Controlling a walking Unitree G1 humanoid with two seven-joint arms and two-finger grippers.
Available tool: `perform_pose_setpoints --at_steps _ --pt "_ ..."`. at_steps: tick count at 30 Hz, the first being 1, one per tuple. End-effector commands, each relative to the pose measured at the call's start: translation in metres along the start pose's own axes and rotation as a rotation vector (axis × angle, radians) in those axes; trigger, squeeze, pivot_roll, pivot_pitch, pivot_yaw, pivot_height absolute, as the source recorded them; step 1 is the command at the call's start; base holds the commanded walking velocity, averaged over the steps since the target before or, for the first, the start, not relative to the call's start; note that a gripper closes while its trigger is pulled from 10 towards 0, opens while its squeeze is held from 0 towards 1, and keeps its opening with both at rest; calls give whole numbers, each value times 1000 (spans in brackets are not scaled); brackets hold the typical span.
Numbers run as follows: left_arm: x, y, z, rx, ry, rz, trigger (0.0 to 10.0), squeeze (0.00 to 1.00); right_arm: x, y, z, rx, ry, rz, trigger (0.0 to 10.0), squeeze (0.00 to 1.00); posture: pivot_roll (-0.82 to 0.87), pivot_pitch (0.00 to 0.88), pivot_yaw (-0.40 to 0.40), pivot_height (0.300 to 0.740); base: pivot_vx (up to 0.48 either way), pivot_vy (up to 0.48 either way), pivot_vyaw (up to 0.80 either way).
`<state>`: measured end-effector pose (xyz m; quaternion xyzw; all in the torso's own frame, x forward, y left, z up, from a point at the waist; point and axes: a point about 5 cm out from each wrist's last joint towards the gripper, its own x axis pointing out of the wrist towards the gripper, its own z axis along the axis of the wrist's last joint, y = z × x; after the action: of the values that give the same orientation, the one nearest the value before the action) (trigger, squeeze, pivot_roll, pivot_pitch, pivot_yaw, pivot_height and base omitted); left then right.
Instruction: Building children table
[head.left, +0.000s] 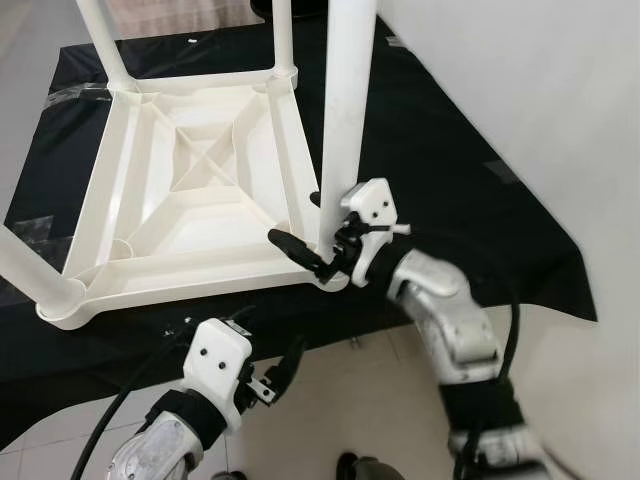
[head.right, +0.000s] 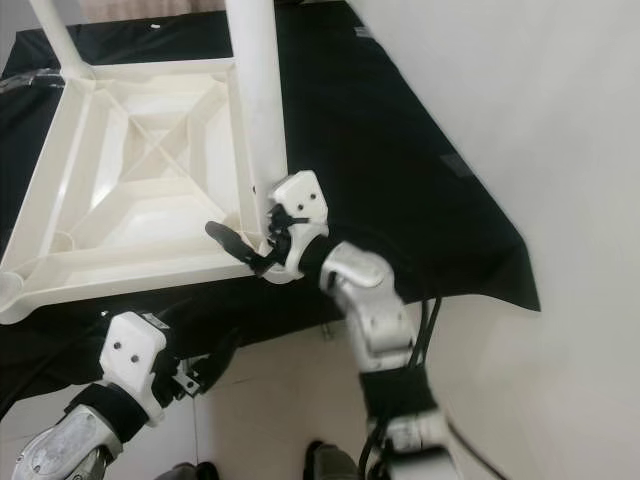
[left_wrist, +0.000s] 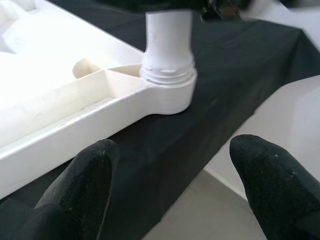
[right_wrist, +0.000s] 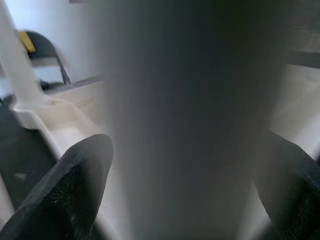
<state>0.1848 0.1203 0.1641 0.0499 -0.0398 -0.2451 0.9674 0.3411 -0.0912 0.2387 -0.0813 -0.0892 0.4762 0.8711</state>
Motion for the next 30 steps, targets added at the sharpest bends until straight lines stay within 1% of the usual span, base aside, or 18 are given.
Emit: perform_pose_setpoints --at_steps 1,2,4,7,9,10,11,12,14,15,19,26,28,29,30 --pt "-3 -3 -1 -13 7 -4 10000 0 2 4 -4 23 -29 44 10000 0 41 241 -53 740 0 0 0" --pt "-5 -4 0 -15 10 -6 10000 0 3 -4 -1 10 -34 72 10000 0 54 253 -51 740 0 0 0" --pt "-11 -7 1 -21 21 -7 10000 0 6 -18 4 26 -33 130 10000 0 73 278 -46 740 0 0 0" --pt "-14 -8 2 -24 24 -7 10000 0 8 -23 4 36 -29 147 10000 0 78 281 -46 740 0 0 0" --pt "-20 -9 3 -29 38 -9 10000 0 12 -31 7 43 -17 172 10000 0 110 305 -42 740 0 0 0" --pt "-23 -10 4 -30 45 -9 10000 0 14 -33 10 51 -22 194 10000 0 120 316 -41 740 0 0 0" --pt "-23 -10 4 -30 45 -9 10000 0 14 -33 10 51 -22 194 10000 0 120 316 -41 740 0 0 0" --pt "-27 -10 5 -33 55 -6 10000 0 16 -37 15 74 -37 240 8706 0 126 322 -40 740 0 0 0" --pt "-28 -11 5 -33 57 -5 10000 0 16 -39 16 79 -43 254 8706 0 126 322 -40 740 0 0 0" --pt "-29 -11 5 -36 60 -3 10000 0 15 -40 17 78 -39 274 0 0 133 332 -39 740 0 0 0" --pt "-31 -13 6 -40 63 -4 10000 0 13 -43 17 70 -29 298 0 0 131 337 -39 740 0 0 0" --pt "-30 -15 7 -49 65 -11 10000 0 7 -53 24 52 -43 294 0 0 104 332 -37 740 0 0 0" --pt "-25 -14 5 -52 61 -14 10000 0 2 -56 20 43 -40 266 0 0 86 307 -49 740 0 0 0" --pt "-23 -14 4 -51 57 -15 10000 0 0 -58 16 35 -33 229 0 0 81 297 -57 740 0 0 0" --pt "-23 -14 4 -51 57 -15 10000 0 0 -58 16 35 -33 229 0 0 81 297 -57 740 0 0 0"
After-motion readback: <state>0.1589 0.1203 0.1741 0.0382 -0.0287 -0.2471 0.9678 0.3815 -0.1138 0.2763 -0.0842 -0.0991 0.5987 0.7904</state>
